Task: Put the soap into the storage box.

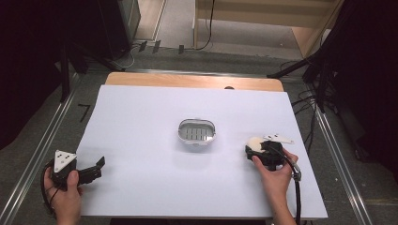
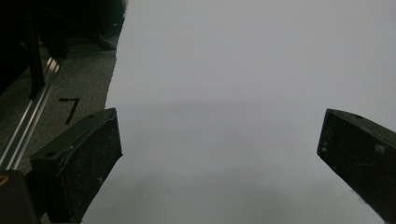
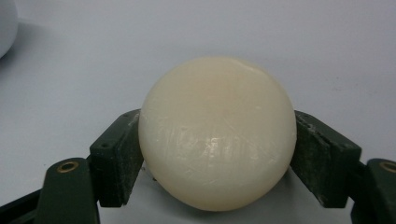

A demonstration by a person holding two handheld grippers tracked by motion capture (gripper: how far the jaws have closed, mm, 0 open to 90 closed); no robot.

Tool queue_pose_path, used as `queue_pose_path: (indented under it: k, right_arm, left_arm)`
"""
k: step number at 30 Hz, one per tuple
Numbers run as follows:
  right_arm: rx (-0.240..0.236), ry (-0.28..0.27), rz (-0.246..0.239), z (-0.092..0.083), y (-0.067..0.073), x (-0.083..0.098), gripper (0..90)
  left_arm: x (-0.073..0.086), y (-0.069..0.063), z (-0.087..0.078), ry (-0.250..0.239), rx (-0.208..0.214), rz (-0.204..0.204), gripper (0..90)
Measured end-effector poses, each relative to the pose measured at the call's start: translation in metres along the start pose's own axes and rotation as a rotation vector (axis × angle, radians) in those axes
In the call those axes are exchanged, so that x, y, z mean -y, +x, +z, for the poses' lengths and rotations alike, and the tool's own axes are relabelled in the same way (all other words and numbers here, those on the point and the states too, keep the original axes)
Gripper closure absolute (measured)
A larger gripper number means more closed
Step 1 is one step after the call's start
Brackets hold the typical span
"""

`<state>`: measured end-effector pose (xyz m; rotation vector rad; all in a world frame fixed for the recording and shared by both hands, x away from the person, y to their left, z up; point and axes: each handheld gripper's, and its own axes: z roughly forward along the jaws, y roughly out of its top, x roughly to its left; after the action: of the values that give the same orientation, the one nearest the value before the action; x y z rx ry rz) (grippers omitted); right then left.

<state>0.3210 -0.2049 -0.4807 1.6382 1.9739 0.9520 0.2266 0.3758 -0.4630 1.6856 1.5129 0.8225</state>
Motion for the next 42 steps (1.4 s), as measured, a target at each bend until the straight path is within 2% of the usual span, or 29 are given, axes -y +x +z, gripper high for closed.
queue_pose_path:
  k: [3,10,25,42]
  right_arm:
    - [-0.009,-0.004,0.002,-0.003,0.001,-0.001,25.5]
    - [-0.017,-0.011,-0.027,-0.01,0.006,-0.006,25.6]
    - [-0.058,-0.029,-0.073,-0.016,0.025,-0.02,25.6]
    - [-0.084,-0.044,-0.09,-0.019,0.04,-0.035,25.7]
  left_arm:
    - [0.0,0.0,0.0,0.001,0.0,0.001,0.3]
    - [0.0,0.0,0.0,0.0,0.002,0.002,0.3]
    - [0.0,0.0,0.0,0.001,0.003,0.002,0.3]
    - [0.0,0.001,-0.001,-0.003,0.004,-0.004,0.3]
